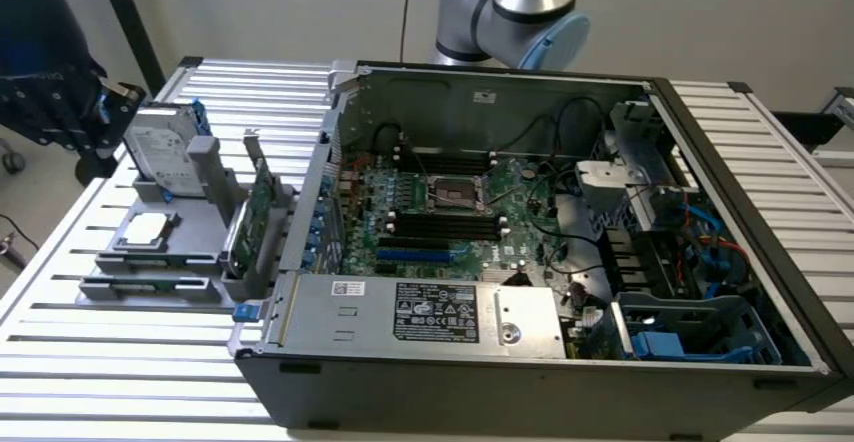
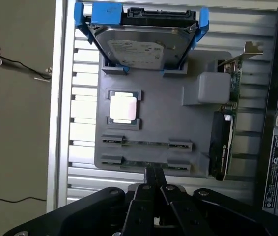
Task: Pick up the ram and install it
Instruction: 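Reach for the ram, then pick up the ram and move it above insertion slot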
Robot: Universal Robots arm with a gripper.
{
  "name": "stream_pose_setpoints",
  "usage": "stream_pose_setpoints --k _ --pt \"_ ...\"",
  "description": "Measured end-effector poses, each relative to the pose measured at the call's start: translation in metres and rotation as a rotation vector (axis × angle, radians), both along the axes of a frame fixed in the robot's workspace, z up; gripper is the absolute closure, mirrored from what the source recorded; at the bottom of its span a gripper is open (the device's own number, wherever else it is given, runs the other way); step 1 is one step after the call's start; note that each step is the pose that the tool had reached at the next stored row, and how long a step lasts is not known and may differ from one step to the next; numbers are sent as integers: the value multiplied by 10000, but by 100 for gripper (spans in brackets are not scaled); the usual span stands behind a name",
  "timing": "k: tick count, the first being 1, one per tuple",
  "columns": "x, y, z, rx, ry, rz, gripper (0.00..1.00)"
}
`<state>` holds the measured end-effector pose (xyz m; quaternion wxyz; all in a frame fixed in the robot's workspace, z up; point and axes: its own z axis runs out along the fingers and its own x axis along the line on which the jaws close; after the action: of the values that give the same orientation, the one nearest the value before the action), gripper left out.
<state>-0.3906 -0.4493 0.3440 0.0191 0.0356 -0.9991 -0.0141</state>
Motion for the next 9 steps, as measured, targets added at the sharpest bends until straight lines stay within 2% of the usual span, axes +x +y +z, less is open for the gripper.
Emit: stream_pose_setpoints --k 2,6,9 --pt "-19 -3 -24 0 -25 29 89" --pt "-47 -21 -73 0 -133 29 89" --pt "-48 -27 -76 0 -134 28 89"
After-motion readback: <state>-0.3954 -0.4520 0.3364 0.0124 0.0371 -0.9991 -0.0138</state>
